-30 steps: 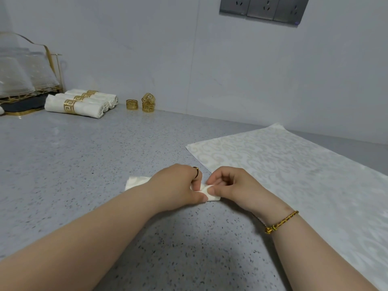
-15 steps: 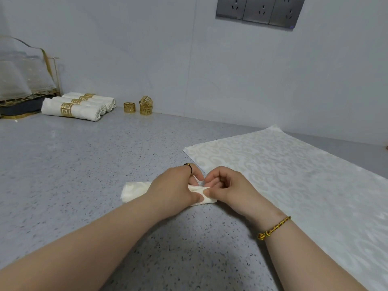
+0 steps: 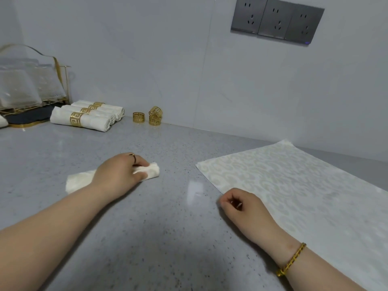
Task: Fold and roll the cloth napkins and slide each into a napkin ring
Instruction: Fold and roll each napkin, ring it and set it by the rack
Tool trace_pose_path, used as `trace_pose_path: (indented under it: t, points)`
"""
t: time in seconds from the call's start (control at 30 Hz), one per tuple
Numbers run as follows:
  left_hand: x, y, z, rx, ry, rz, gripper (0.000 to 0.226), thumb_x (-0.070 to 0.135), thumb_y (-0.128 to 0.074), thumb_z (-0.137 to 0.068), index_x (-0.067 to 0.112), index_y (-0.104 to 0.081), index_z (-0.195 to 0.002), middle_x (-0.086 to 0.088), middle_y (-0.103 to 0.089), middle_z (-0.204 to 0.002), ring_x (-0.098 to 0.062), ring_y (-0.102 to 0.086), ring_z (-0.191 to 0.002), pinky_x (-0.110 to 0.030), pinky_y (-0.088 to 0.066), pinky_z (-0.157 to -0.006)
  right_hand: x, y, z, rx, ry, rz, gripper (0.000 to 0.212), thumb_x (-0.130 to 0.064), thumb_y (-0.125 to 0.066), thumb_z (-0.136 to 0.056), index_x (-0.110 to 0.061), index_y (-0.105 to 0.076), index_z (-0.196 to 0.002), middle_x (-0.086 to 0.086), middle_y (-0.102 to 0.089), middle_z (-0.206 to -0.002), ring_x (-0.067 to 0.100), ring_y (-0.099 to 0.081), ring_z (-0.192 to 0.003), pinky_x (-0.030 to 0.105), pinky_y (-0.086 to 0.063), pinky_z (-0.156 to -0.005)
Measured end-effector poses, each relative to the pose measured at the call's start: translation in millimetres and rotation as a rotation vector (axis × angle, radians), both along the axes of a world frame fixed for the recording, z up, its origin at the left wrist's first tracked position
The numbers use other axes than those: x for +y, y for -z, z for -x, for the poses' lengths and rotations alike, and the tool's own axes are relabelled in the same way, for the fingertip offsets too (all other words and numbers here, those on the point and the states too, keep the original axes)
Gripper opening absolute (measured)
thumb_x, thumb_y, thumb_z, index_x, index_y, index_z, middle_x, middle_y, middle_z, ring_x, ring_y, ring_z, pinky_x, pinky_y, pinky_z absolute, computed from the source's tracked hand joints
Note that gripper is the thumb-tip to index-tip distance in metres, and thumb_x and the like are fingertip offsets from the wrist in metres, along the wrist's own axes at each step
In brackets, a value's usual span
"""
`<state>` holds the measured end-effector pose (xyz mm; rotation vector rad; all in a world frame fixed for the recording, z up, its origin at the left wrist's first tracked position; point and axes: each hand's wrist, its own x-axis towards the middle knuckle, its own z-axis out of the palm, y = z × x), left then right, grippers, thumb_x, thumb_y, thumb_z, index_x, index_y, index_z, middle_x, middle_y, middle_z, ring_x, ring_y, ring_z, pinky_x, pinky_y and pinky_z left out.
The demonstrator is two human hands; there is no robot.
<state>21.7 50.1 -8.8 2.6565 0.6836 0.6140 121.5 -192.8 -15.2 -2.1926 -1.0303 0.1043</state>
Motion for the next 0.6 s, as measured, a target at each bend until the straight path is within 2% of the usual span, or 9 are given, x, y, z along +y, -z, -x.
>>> trace_pose_path:
  t: [0.13,0.23,0.3,0.33,0.4,0.5,0.57,0.6]
  points:
    - [24.4,4.4,-4.6,-0.064,-0.021,0.039,0.023,0.028,-0.061,-0.084,0.025,-0.063,-0.107,0.004,-0.062,-0.113,-0.015,-0.054,-0.101,-0.023,-0.032,-0.073,37.5,-11.7,-25.4,-0.134,-0.054,0.166,0.014,-0.014,-0.050,-0.089,-0.020,-0.055,-0.078,-0.016,-0.051,-0.074,0.000,-0.046,-0.066,0.006,-0.037,-0.065]
    - [33.3,8.9,-9.4,-0.065,0.040,0.043,0.020,0.030,-0.060,-0.084,0.033,-0.062,-0.103,0.011,-0.059,-0.104,-0.008,-0.048,-0.091,-0.022,-0.034,-0.072,88.4,-16.1,-52.3,-0.229,-0.076,0.179,0.012,-0.013,-0.051,-0.088,-0.012,-0.063,-0.088,-0.003,-0.059,-0.085,0.007,-0.049,-0.073,0.012,-0.033,-0.064]
    - [35.9,10.2,-8.7,-0.094,0.077,0.061,0.016,0.030,-0.061,-0.084,0.040,-0.055,-0.094,0.016,-0.054,-0.096,-0.004,-0.046,-0.089,-0.018,-0.035,-0.066,128.8,-17.9,-69.9,-0.251,-0.071,0.198,0.018,-0.014,-0.051,-0.089,-0.006,-0.064,-0.100,0.006,-0.063,-0.103,0.018,-0.055,-0.091,0.021,-0.035,-0.073]
    - [36.8,10.8,-8.8,-0.101,0.090,0.060,0.017,0.031,-0.061,-0.084,0.043,-0.050,-0.091,0.020,-0.051,-0.091,-0.002,-0.044,-0.088,-0.009,-0.033,-0.064,150.5,-18.6,-78.9,-0.249,-0.064,0.198,0.022,-0.015,-0.051,-0.090,-0.006,-0.062,-0.106,0.008,-0.062,-0.111,0.022,-0.055,-0.099,0.024,-0.036,-0.079]
    - [41.5,12.2,-10.4,-0.103,0.105,0.059,0.015,0.040,-0.059,-0.083,0.046,-0.045,-0.085,0.029,-0.043,-0.081,0.003,-0.042,-0.081,0.000,-0.027,-0.064,197.6,-19.9,-96.6,-0.216,-0.033,0.165,0.030,-0.019,-0.050,-0.092,-0.007,-0.056,-0.119,0.009,-0.056,-0.125,0.023,-0.051,-0.113,0.024,-0.036,-0.090]
    - [43.6,16.0,-12.0,-0.107,0.134,0.060,0.009,0.060,-0.044,-0.068,0.052,-0.039,-0.070,0.033,-0.041,-0.077,0.011,-0.041,-0.071,0.000,-0.028,-0.063,255.2,-21.3,-116.3,-0.134,0.007,0.114,0.040,-0.021,-0.047,-0.094,-0.007,-0.045,-0.131,0.009,-0.047,-0.137,0.024,-0.043,-0.126,0.027,-0.031,-0.102]
    - [46.7,20.3,-13.1,-0.144,0.122,0.060,0.011,0.060,-0.047,-0.069,0.051,-0.040,-0.070,0.033,-0.040,-0.077,0.015,-0.038,-0.071,-0.001,-0.030,-0.064,285.2,-23.0,-128.5,-0.124,0.035,0.090,0.042,-0.021,-0.046,-0.094,-0.005,-0.043,-0.132,0.013,-0.044,-0.139,0.027,-0.040,-0.129,0.031,-0.031,-0.105]
    - [46.6,18.7,-13.4,-0.147,0.110,0.071,0.009,0.053,-0.051,-0.075,0.050,-0.044,-0.073,0.033,-0.039,-0.076,0.015,-0.037,-0.071,-0.002,-0.030,-0.063,296.7,-24.5,-134.3,-0.133,0.049,0.080,0.042,-0.021,-0.046,-0.094,-0.004,-0.042,-0.132,0.014,-0.043,-0.139,0.029,-0.039,-0.129,0.033,-0.031,-0.105]
